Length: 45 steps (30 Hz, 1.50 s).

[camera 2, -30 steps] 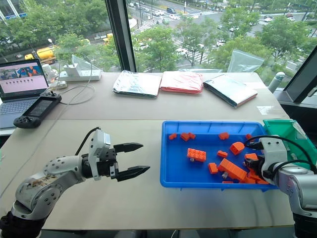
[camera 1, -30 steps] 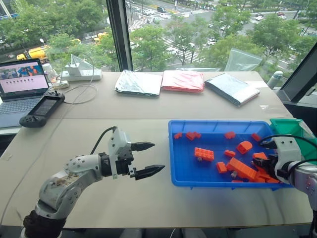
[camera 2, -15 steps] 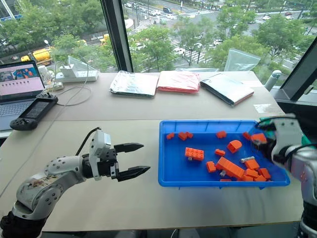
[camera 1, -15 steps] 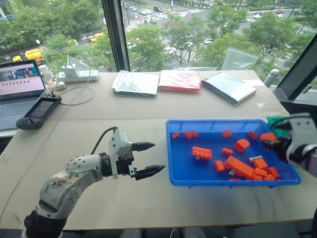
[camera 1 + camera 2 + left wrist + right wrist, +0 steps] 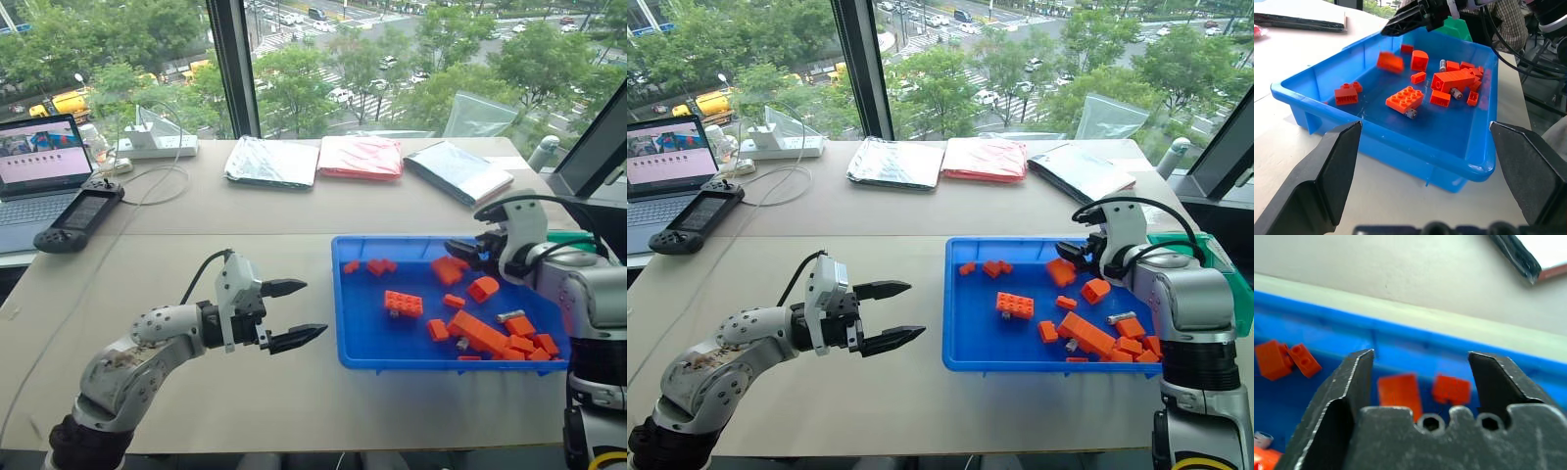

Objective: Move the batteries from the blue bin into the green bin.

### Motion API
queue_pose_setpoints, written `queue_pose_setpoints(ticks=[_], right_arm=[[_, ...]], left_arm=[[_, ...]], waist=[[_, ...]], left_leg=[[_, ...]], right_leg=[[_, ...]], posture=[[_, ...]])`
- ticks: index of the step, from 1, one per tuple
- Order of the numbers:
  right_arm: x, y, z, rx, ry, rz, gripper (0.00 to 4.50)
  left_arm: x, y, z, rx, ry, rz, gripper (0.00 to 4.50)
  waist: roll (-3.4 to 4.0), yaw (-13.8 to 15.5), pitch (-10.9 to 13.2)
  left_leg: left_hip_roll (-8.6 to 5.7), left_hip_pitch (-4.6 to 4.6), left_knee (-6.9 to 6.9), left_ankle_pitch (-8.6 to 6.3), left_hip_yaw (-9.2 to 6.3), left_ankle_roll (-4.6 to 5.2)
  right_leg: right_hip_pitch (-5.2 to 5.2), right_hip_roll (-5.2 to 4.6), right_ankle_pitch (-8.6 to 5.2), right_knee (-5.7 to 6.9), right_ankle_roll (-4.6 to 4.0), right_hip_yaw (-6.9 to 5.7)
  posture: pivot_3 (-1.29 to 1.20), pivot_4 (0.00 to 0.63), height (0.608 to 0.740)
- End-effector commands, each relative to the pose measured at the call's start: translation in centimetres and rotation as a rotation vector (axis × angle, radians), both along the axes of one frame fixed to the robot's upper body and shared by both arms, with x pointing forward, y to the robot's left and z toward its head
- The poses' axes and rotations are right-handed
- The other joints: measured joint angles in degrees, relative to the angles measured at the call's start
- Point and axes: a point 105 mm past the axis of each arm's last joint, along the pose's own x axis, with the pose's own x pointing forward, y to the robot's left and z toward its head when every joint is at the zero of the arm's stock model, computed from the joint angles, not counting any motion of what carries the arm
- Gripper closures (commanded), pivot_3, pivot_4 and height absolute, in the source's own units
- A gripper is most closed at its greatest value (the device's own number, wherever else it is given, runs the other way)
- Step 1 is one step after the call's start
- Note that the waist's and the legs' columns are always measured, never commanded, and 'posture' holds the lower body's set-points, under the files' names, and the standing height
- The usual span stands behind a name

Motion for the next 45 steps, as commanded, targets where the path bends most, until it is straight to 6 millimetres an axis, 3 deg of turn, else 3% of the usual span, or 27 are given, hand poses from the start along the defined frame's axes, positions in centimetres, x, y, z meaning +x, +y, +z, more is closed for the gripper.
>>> queue_pose_setpoints(ticks=[1, 6, 12, 37, 45], right_arm=[[-0.5, -0.7, 1.6, -0.040, -0.048, -0.002, 0.04], [-2.9, -3.5, 1.1, -0.085, 0.027, -0.065, 0.04], [-6.6, -7.0, -1.1, -0.116, 0.177, -0.145, 0.04], [-6.2, -8.6, -7.1, -0.187, 0.408, -0.097, 0.04], [-6.2, -8.7, -8.0, -0.188, 0.438, -0.098, 0.04]], left_arm=[[-0.5, -0.6, 0.9, -0.012, -0.046, -0.025, 0.00], [-0.4, -0.6, 1.0, -0.012, -0.048, -0.025, 0.00], [-0.6, -0.9, 0.8, -0.015, -0.035, -0.036, 0.00], [-0.5, -0.7, 0.8, -0.014, -0.041, 0.001, 0.00], [-0.6, -0.6, 0.8, -0.014, -0.040, 0.008, 0.00]], waist=[[0.00, 0.05, 0.00], [0.00, 0.57, 0.00], [0.00, 0.59, 0.00], [0.00, 0.18, 0.00], [-0.01, 0.28, 0.00]], left_leg=[[0.00, -0.07, 0.01, 0.00, 0.01, 0.00], [-0.04, -0.34, 0.10, 0.01, -0.02, -0.01], [-0.05, -0.33, 0.09, 0.00, 0.01, 0.00], [-0.04, -0.26, 0.17, 0.01, 0.11, 0.00], [-0.04, -0.24, 0.19, 0.01, 0.09, 0.00]], right_leg=[[-0.08, 0.00, 0.00, 0.04, 0.00, 0.02], [-0.29, -0.09, 0.00, 0.10, 0.00, -0.02], [-0.26, -0.07, 0.00, 0.08, 0.01, -0.02], [-0.22, -0.07, 0.01, 0.15, 0.02, 0.07], [-0.16, -0.06, 0.01, 0.14, 0.02, 0.02]], posture=[[0.00, 0.150, 0.740], [0.00, 0.150, 0.740], [0.00, 0.150, 0.740], [0.00, 0.150, 0.740], [0.00, 0.150, 0.740]])
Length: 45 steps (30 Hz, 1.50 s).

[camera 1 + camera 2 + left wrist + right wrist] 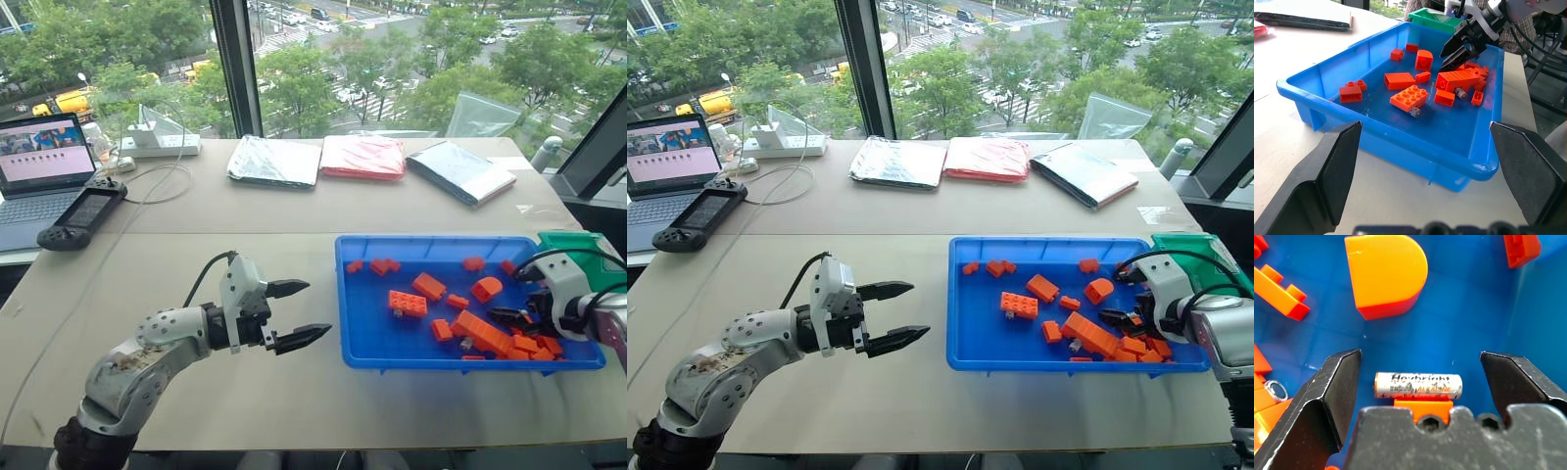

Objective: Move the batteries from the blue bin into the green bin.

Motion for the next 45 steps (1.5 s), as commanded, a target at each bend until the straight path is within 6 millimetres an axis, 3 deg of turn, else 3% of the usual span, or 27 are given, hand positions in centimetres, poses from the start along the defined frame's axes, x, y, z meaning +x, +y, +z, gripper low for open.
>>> queue_pose_setpoints(ticks=[1, 6, 11, 16, 21, 26, 33, 43, 45], right_arm=[[-0.3, -0.7, -0.5, -0.024, 0.022, -0.028, 0.04], [-0.5, -0.3, -0.4, -0.035, 0.022, 0.000, 0.04], [0.8, -0.3, 3.6, -0.108, -0.070, 0.064, 0.04], [0.4, 0.9, 7.1, -0.183, -0.036, 0.281, 0.04], [-0.2, 0.3, 7.5, -0.418, 0.064, 0.501, 0.04], [0.1, 0.6, 5.2, -0.564, 0.159, 0.674, 0.04], [1.5, 0.0, 3.4, -0.567, 0.175, 0.670, 0.04], [1.5, 0.2, 0.8, -0.465, 0.237, 0.611, 0.04], [1.6, 0.5, 0.5, -0.442, 0.240, 0.605, 0.55]], left_arm=[[-0.5, -0.1, 1.0, -0.013, -0.037, -0.011, 0.00], [-0.5, -0.1, 1.0, -0.014, -0.035, -0.011, 0.00], [-0.5, -0.3, 1.0, -0.018, -0.033, -0.015, 0.00], [-0.4, -0.4, 1.0, -0.020, -0.032, -0.017, 0.00], [-0.4, -0.5, 0.8, -0.025, -0.028, -0.018, 0.00], [-0.7, -0.7, 0.4, -0.038, -0.019, -0.011, 0.00], [-0.8, -0.3, 0.4, -0.035, -0.019, 0.012, 0.00], [-1.0, -0.3, 0.4, -0.035, -0.020, 0.016, 0.00], [-0.9, -0.3, 0.5, -0.036, -0.021, 0.015, 0.00]], waist=[[0.00, 0.01, 0.00], [-0.01, 0.03, -0.01], [0.01, -0.16, 0.00], [0.09, -0.15, 0.03], [0.09, -0.24, 0.03], [0.12, -0.37, 0.03], [0.14, -0.22, 0.05], [0.06, -0.27, 0.01], [0.03, -0.36, -0.01]], left_leg=[[0.00, 0.00, 0.00, 0.00, 0.00, 0.00], [0.00, 0.01, 0.01, 0.00, -0.01, 0.00], [0.00, 0.00, 0.01, 0.00, 0.00, 0.00], [0.00, -0.02, -0.01, 0.00, 0.04, 0.00], [0.03, -0.02, -0.02, 0.00, 0.03, 0.00], [0.04, -0.01, -0.02, 0.00, 0.07, 0.00], [0.02, -0.02, -0.01, 0.01, 0.06, -0.03], [0.01, 0.04, 0.00, 0.02, 0.04, -0.03], [0.02, 0.09, 0.00, 0.02, 0.04, -0.03]], right_leg=[[0.00, 0.00, 0.00, 0.00, 0.00, 0.00], [0.02, 0.00, 0.00, 0.00, 0.00, -0.01], [-0.02, 0.00, 0.00, 0.02, 0.00, 0.01], [-0.10, 0.00, 0.00, 0.04, 0.00, 0.03], [-0.07, 0.00, 0.00, -0.03, 0.00, -0.04], [-0.11, 0.00, 0.00, 0.00, 0.00, 0.00], [-0.14, -0.04, 0.00, 0.02, 0.00, 0.04], [-0.05, -0.04, 0.00, 0.01, 0.00, 0.01], [-0.01, -0.02, 0.00, 0.02, -0.01, 0.01]], posture=[[0.00, 0.150, 0.740], [0.00, 0.150, 0.740], [0.00, 0.150, 0.740], [0.00, 0.150, 0.740], [0.00, 0.150, 0.740], [0.00, 0.150, 0.740], [0.00, 0.150, 0.740], [0.00, 0.150, 0.740], [0.00, 0.150, 0.740]])
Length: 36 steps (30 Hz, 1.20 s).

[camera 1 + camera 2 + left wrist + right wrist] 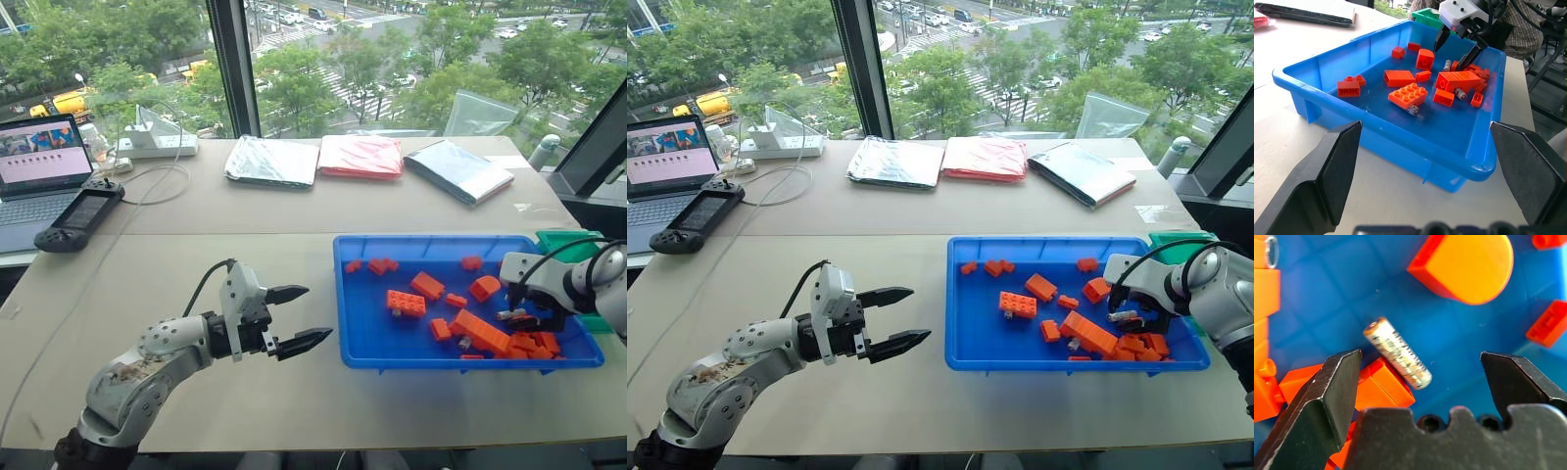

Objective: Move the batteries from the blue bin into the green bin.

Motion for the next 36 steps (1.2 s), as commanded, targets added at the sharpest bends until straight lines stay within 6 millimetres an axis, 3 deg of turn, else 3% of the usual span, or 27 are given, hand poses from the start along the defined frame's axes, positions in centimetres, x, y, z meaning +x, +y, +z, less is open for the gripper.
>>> queue_pose_setpoints(ticks=[1, 10, 12, 19, 29, 36], right_arm=[[0.0, 0.4, -0.8, 0.040, 0.027, -0.028, 0.78], [0.0, 1.1, -1.5, 0.072, 0.047, -0.029, 3.83], [-0.1, 1.2, -1.5, 0.075, 0.050, -0.022, 4.26], [0.0, 0.9, -0.9, 0.070, 0.023, -0.022, 4.26], [0.0, 0.7, 5.0, 0.074, -0.142, -0.031, 4.26], [-1.1, 0.6, 5.8, 0.082, -0.150, -0.049, 4.26]], left_arm=[[-0.5, -0.2, 1.2, -0.008, -0.056, -0.014, 0.00], [-0.3, -0.4, 1.4, -0.007, -0.060, -0.014, 0.00], [-0.3, -0.4, 1.4, -0.008, -0.061, -0.014, 0.00], [-0.1, -0.6, 1.5, -0.010, -0.063, -0.012, 0.00], [0.2, -0.6, 1.4, -0.009, -0.067, -0.021, 0.00], [0.1, -0.7, 1.2, -0.009, -0.062, -0.033, 0.00]], waist=[[-0.02, -0.06, -0.01], [-0.08, 0.03, -0.02], [-0.08, 0.03, -0.02], [-0.08, 0.04, -0.02], [0.06, 0.15, 0.06], [0.06, 0.13, 0.06]], left_leg=[[0.01, 0.02, 0.00, 0.00, 0.00, 0.00], [0.01, 0.21, 0.00, 0.00, -0.01, 0.00], [0.01, 0.31, -0.02, -0.01, -0.01, 0.00], [0.00, 0.42, -0.04, -0.01, -0.02, 0.01], [-0.02, 0.29, -0.05, -0.01, 0.00, 0.01], [-0.02, 0.27, -0.06, -0.01, 0.00, 0.01]], right_leg=[[0.02, 0.02, 0.00, 0.00, 0.00, 0.00], [0.22, 0.02, 0.00, -0.01, 0.00, 0.00], [0.34, 0.02, 0.00, -0.03, 0.00, 0.00], [0.46, 0.02, 0.00, -0.07, 0.00, -0.01], [0.27, -0.07, 0.00, -0.03, 0.00, 0.02], [0.27, -0.05, 0.00, -0.05, 0.00, 0.01]], posture=[[0.00, 0.150, 0.740], [0.00, 0.150, 0.740], [0.00, 0.150, 0.740], [0.00, 0.150, 0.740], [0.00, 0.150, 0.740], [0.00, 0.150, 0.740]])
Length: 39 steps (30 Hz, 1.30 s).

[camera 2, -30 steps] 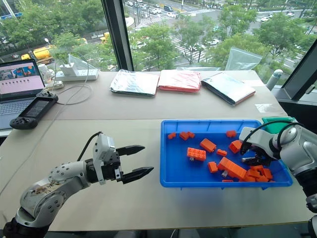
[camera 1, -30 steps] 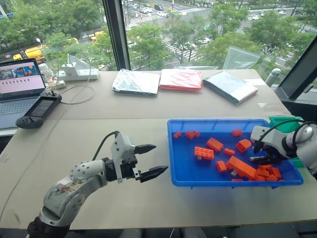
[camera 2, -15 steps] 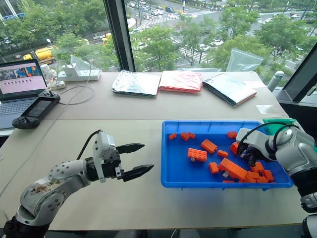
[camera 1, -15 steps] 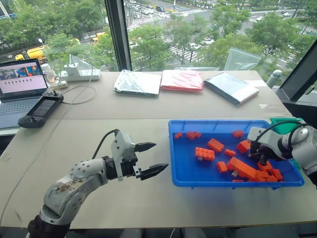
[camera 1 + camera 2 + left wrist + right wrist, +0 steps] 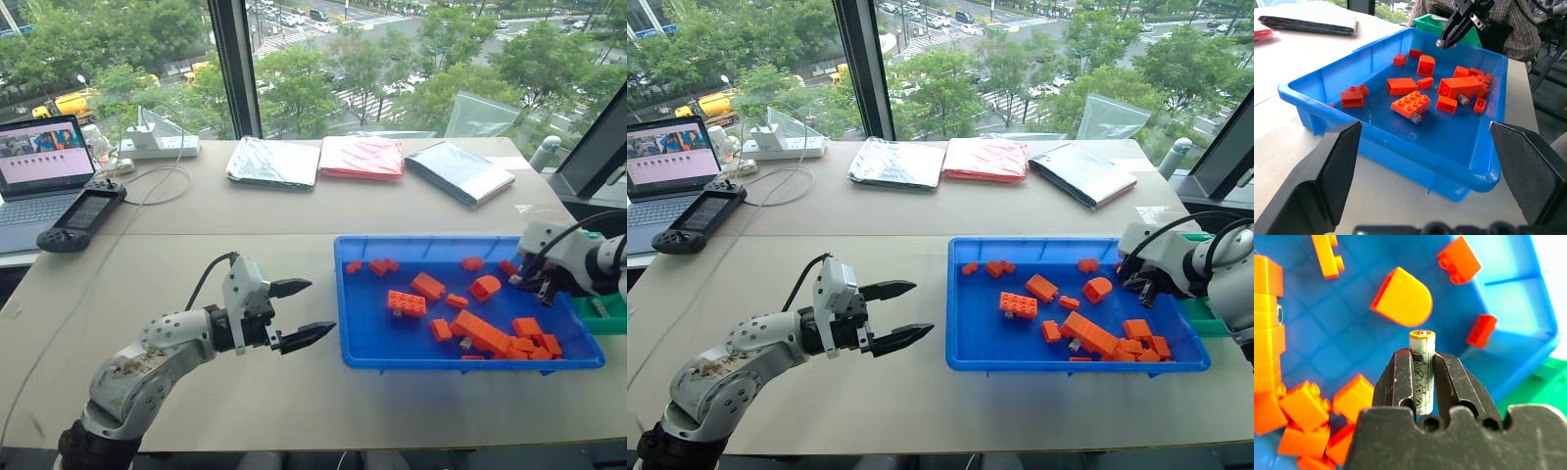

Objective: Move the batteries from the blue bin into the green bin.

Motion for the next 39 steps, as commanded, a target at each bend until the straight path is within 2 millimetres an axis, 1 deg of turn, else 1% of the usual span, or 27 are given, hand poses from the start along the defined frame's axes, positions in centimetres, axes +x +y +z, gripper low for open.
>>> queue_pose_setpoints(ticks=[1, 3, 5, 6, 9, 12, 13, 16, 20, 22, 24, 25, 27, 28, 30, 32, 33, 34, 35, 37, 39], right_arm=[[-0.5, -0.2, 1.1, -0.002, -0.032, -0.013, 4.26], [-0.4, -0.6, 1.8, 0.003, -0.069, -0.044, 4.26], [0.1, -1.9, 3.2, -0.012, -0.151, -0.129, 4.26], [0.2, -2.4, 3.6, -0.020, -0.176, -0.160, 4.26], [1.0, -4.3, 5.6, -0.016, -0.333, -0.291, 4.26], [0.9, -6.3, 6.8, -0.014, -0.446, -0.442, 4.26], [0.8, -7.0, 7.1, -0.011, -0.477, -0.501, 4.26], [0.5, -8.1, 7.2, -0.017, -0.539, -0.612, 4.26], [0.2, -8.6, 6.8, -0.018, -0.593, -0.696, 4.26], [0.1, -8.7, 6.8, -0.015, -0.616, -0.714, 3.24], [0.0, -8.6, 6.9, 0.013, -0.614, -0.712, 2.72], [0.1, -8.5, 7.0, 0.023, -0.617, -0.708, 2.33], [0.2, -8.3, 7.8, 0.035, -0.647, -0.704, 1.72], [0.3, -8.0, 8.3, 0.056, -0.664, -0.700, 1.31], [0.5, -7.6, 9.1, 0.089, -0.691, -0.684, 0.69], [1.1, -5.0, 10.2, 0.202, -0.685, -0.572, 0.04], [1.4, -2.8, 10.6, 0.303, -0.652, -0.481, 0.04], [1.1, -0.5, 10.6, 0.380, -0.581, -0.383, 0.04], [0.7, 0.9, 10.4, 0.423, -0.526, -0.326, 0.04], [-1.2, 3.8, 8.8, 0.465, -0.337, -0.178, 0.04], [-2.7, 5.4, 8.0, 0.476, -0.235, -0.087, 0.04]], left_arm=[[-0.3, -0.3, 0.6, -0.010, -0.034, -0.024, 0.00], [-0.3, -0.3, 0.6, -0.010, -0.036, -0.026, 0.00], [-0.2, -0.3, 0.6, -0.009, -0.037, -0.027, 0.00], [-0.3, -0.3, 0.6, -0.009, -0.037, -0.028, 0.00], [-0.3, -0.4, 0.5, -0.009, -0.036, -0.029, 0.00], [-0.4, -0.4, 0.5, -0.010, -0.034, -0.029, 0.00], [-0.4, -0.4, 0.5, -0.011, -0.034, -0.030, 0.00], [-0.5, -0.4, 0.5, -0.011, -0.035, -0.033, 0.00], [-0.5, -0.4, 0.5, -0.005, -0.035, -0.040, 0.00], [-0.5, -0.4, 0.5, -0.004, -0.034, -0.046, 0.00], [-0.5, -0.4, 0.5, -0.002, -0.035, -0.047, 0.00], [-0.4, -0.4, 0.5, -0.001, -0.035, -0.047, 0.00], [-0.4, -0.4, 0.5, -0.001, -0.035, -0.050, 0.00], [-0.4, -0.4, 0.5, 0.000, -0.036, -0.051, 0.00], [-0.5, -0.4, 0.6, 0.002, -0.037, -0.055, 0.00], [-0.6, -0.4, 0.7, 0.007, -0.042, -0.069, 0.00], [-0.7, -0.3, 0.7, 0.011, -0.045, -0.074, 0.00], [-0.7, -0.2, 0.8, 0.017, -0.049, -0.078, 0.00], [-0.7, -0.2, 0.8, 0.022, -0.052, -0.080, 0.00], [-0.7, 0.0, 0.8, 0.025, -0.052, -0.081, 0.00], [-0.7, 0.0, 0.8, 0.031, -0.053, -0.086, 0.00]], waist=[[0.00, 0.01, 0.00], [0.00, 0.01, 0.00], [0.01, 0.00, 0.00], [0.01, 0.00, 0.00], [0.01, 0.00, 0.00], [0.01, 0.06, 0.00], [0.01, 0.09, 0.00], [0.01, 0.05, 0.00], [0.01, 0.03, 0.00], [0.02, 0.01, -0.01], [0.03, 0.01, -0.01], [0.03, 0.00, -0.01], [0.03, -0.01, -0.01], [0.03, -0.02, -0.01], [0.04, -0.02, -0.01], [0.04, -0.05, -0.01], [0.04, -0.14, -0.01], [0.06, -0.35, 0.00], [0.06, -0.45, 0.00], [0.07, -0.23, 0.00], [0.06, 0.33, 0.00]], left_leg=[[0.00, 0.00, 0.00, 0.00, 0.00, 0.00], [0.00, -0.01, 0.00, 0.00, 0.01, 0.00], [0.00, -0.02, 0.00, 0.00, 0.02, 0.00], [0.00, -0.02, 0.00, 0.00, 0.02, 0.00], [-0.01, -0.02, -0.01, 0.00, 0.03, 0.00], [-0.01, -0.07, -0.02, 0.00, 0.04, 0.00], [-0.01, -0.09, -0.02, 0.00, 0.04, 0.00], [-0.02, -0.19, 0.00, 0.01, 0.05, -0.01], [-0.03, -0.32, 0.01, 0.01, 0.06, -0.01], [-0.04, -0.35, 0.01, 0.01, 0.07, -0.01], [-0.04, -0.35, 0.01, 0.01, 0.07, -0.01], [-0.04, -0.35, 0.01, 0.01, 0.07, -0.01], [-0.03, -0.34, 0.01, 0.01, 0.07, 0.00], [-0.04, -0.34, 0.02, 0.01, 0.08, -0.01], [-0.04, -0.35, 0.02, 0.01, 0.08, -0.01], [-0.03, -0.34, 0.01, 0.01, 0.08, -0.01], [-0.02, -0.34, 0.01, 0.01, 0.08, -0.01], [-0.01, -0.34, 0.01, 0.01, 0.08, 0.00], [0.01, -0.34, 0.00, 0.01, 0.09, 0.00], [0.09, -0.33, 0.00, 0.00, 0.03, 0.01], [0.09, -0.37, 0.00, -0.01, -0.06, 0.03]], right_leg=[[0.00, 0.00, 0.00, 0.01, 0.00, 0.00], [-0.03, -0.01, 0.00, 0.01, 0.00, 0.01], [-0.04, -0.01, 0.00, 0.01, 0.00, 0.02], [-0.05, -0.01, 0.00, 0.01, 0.00, 0.02], [-0.07, 0.00, 0.00, 0.02, 0.00, 0.02], [-0.12, 0.00, 0.00, 0.02, 0.00, 0.04], [-0.13, -0.01, 0.00, 0.03, 0.00, 0.04], [-0.22, -0.02, 0.00, 0.03, 0.00, 0.05], [-0.35, -0.01, 0.00, 0.09, -0.01, 0.06], [-0.37, -0.02, 0.00, 0.08, -0.01, 0.07], [-0.38, -0.01, 0.00, 0.09, -0.01, 0.07], [-0.38, -0.01, 0.00, 0.09, -0.01, 0.07], [-0.37, 0.00, 0.00, 0.08, 0.00, 0.06], [-0.37, 0.00, 0.00, 0.08, -0.01, 0.07], [-0.37, -0.01, 0.00, 0.08, 0.00, 0.07], [-0.37, 0.01, 0.00, 0.08, 0.00, 0.06], [-0.37, 0.01, 0.00, 0.08, 0.00, 0.06], [-0.37, 0.02, 0.00, 0.08, 0.00, 0.07], [-0.38, 0.05, 0.00, 0.07, 0.00, 0.08], [-0.34, 0.14, 0.00, 0.07, -0.01, 0.05], [-0.31, 0.12, 0.00, 0.05, -0.01, -0.07]], posture=[[0.00, 0.150, 0.740], [0.00, 0.150, 0.740], [0.00, 0.150, 0.740], [0.00, 0.150, 0.740], [0.00, 0.150, 0.740], [0.00, 0.150, 0.740], [0.00, 0.150, 0.740], [0.00, 0.150, 0.740], [0.00, 0.150, 0.740], [0.00, 0.150, 0.740], [0.00, 0.150, 0.740], [0.00, 0.150, 0.740], [0.00, 0.150, 0.740], [0.00, 0.150, 0.740], [0.00, 0.150, 0.740], [0.00, 0.150, 0.740], [0.00, 0.150, 0.740], [0.00, 0.150, 0.740], [0.00, 0.150, 0.740], [0.00, 0.150, 0.740], [0.00, 0.150, 0.740]])
